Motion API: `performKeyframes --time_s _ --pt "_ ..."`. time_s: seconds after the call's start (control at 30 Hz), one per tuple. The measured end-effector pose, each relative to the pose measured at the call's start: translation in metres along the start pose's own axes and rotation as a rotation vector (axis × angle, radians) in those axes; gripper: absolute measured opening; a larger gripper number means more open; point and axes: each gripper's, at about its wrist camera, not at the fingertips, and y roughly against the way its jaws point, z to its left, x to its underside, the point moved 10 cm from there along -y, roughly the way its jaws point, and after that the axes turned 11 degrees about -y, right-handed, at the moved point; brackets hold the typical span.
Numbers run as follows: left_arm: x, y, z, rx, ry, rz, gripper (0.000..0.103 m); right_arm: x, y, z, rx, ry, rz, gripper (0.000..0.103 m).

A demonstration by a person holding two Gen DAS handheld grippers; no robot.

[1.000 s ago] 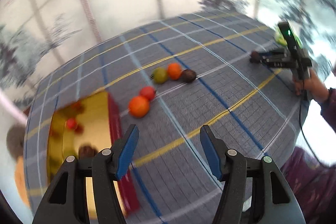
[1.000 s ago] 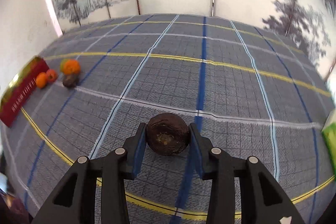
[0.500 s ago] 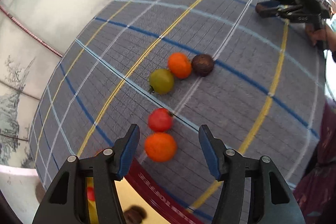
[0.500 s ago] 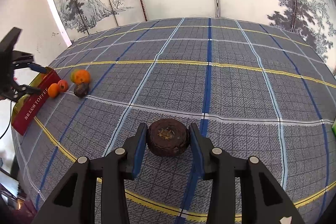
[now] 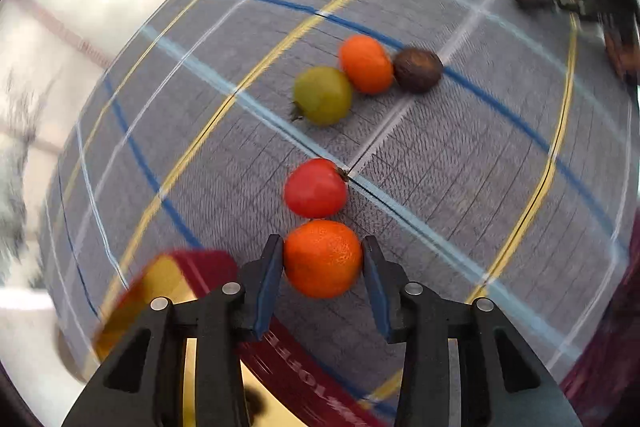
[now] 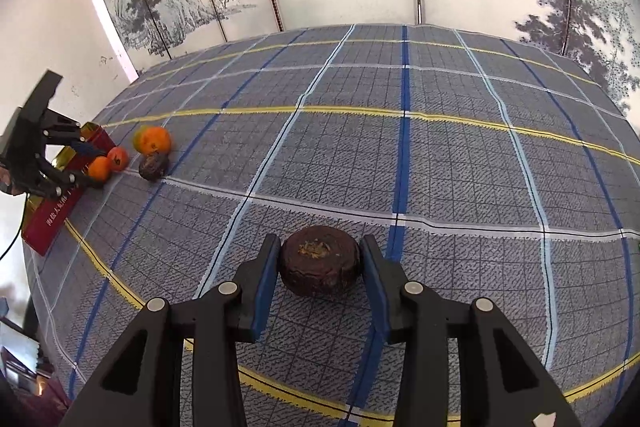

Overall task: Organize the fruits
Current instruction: 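Grasp a dark brown fruit with the right gripper while the left gripper grasps an orange, then carry the orange toward the tin with the left gripper while the right holds the brown fruit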

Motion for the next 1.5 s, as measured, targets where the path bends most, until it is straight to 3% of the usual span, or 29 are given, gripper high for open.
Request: performKeyframes --time_s 0.13,0.27,0.43,0.77,1.5 --pt "0.004 0.030 -0.005 -0.100 0.117 -0.087 0.041 0.000 -0.001 0.000 0.005 0.004 0.003 0.039" --pt "0.012 0.060 -0.021 -0.141 0.306 -0.174 0.041 0.001 -0.002 0.000 0.012 0.010 0.002 0.039" --pt "0.018 0.086 -0.063 -0.090 0.479 -0.277 0.041 0.001 -0.002 0.001 0.017 0.012 0.001 0.039" --pt "0.033 0.119 -0.115 -0.047 0.619 -0.379 0.041 0.001 -0.002 0.001 0.028 0.019 0.001 0.039" --pt "0.080 0.155 -0.111 -0.125 0.735 -0.421 0.041 0.001 -0.002 0.002 0.052 0.038 0.001 0.039"
